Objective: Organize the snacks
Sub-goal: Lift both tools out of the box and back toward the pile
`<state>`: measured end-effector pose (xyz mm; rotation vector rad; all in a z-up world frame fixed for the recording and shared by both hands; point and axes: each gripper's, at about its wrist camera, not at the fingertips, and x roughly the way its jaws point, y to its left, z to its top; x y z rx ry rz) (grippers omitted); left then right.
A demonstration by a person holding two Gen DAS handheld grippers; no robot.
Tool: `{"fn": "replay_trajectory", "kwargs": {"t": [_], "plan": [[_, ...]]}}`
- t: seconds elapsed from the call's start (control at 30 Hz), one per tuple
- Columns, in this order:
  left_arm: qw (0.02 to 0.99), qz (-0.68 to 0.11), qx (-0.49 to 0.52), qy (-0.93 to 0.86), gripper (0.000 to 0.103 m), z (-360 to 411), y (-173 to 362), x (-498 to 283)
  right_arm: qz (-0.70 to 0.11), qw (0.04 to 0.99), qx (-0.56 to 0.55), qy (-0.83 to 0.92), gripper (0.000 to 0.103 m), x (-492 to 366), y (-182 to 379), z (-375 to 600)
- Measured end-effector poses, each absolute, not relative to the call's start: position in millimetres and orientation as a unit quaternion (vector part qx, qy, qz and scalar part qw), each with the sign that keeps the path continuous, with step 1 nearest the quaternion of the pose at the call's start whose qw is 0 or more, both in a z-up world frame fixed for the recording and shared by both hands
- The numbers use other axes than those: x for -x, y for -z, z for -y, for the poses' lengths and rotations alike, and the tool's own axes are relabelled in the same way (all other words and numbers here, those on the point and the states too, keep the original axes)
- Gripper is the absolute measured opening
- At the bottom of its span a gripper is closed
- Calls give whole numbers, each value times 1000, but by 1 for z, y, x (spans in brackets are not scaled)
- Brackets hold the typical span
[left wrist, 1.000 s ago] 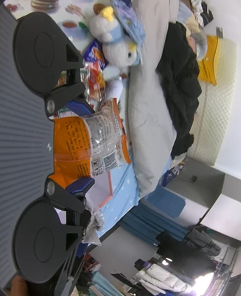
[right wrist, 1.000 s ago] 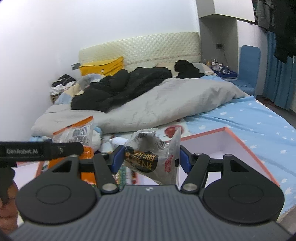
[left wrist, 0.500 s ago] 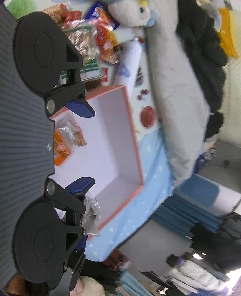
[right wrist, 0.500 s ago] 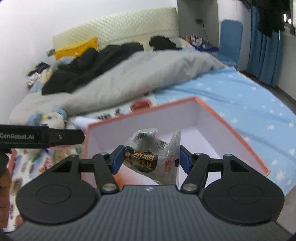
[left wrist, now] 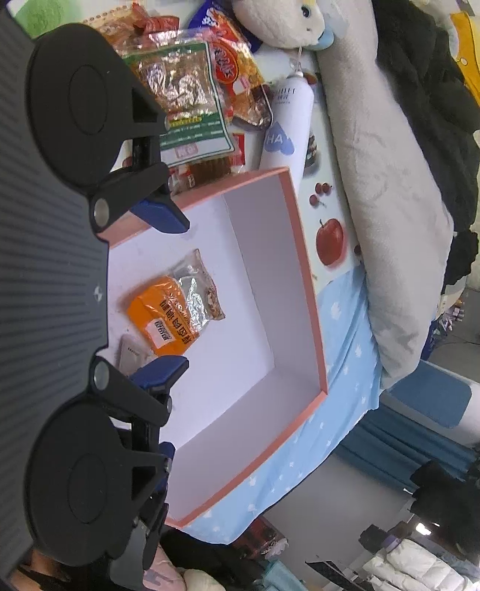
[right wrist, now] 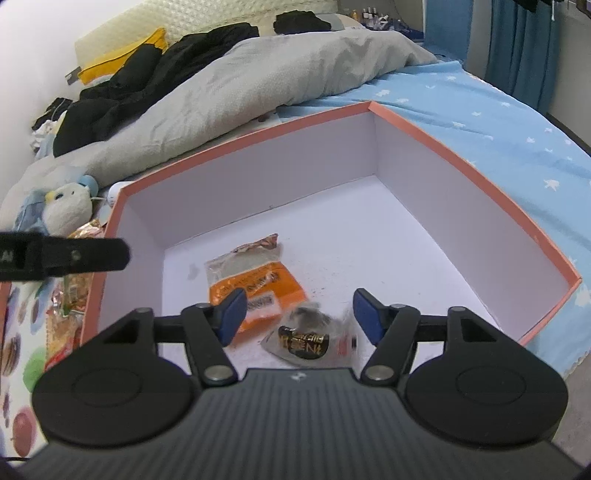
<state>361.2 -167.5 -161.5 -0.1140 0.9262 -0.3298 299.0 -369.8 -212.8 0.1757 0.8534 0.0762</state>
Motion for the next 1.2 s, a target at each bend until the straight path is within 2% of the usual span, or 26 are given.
{"fn": "replay_trajectory", "kwargs": {"t": [0.77, 1.2], "plan": [[929, -335, 55, 146, 79, 105, 41, -241, -275, 955, -81, -82, 67, -213, 90, 329], [943, -309, 66, 105, 86, 45, 25, -171, -242, 959, -75, -127, 67, -170, 72, 283]]}}
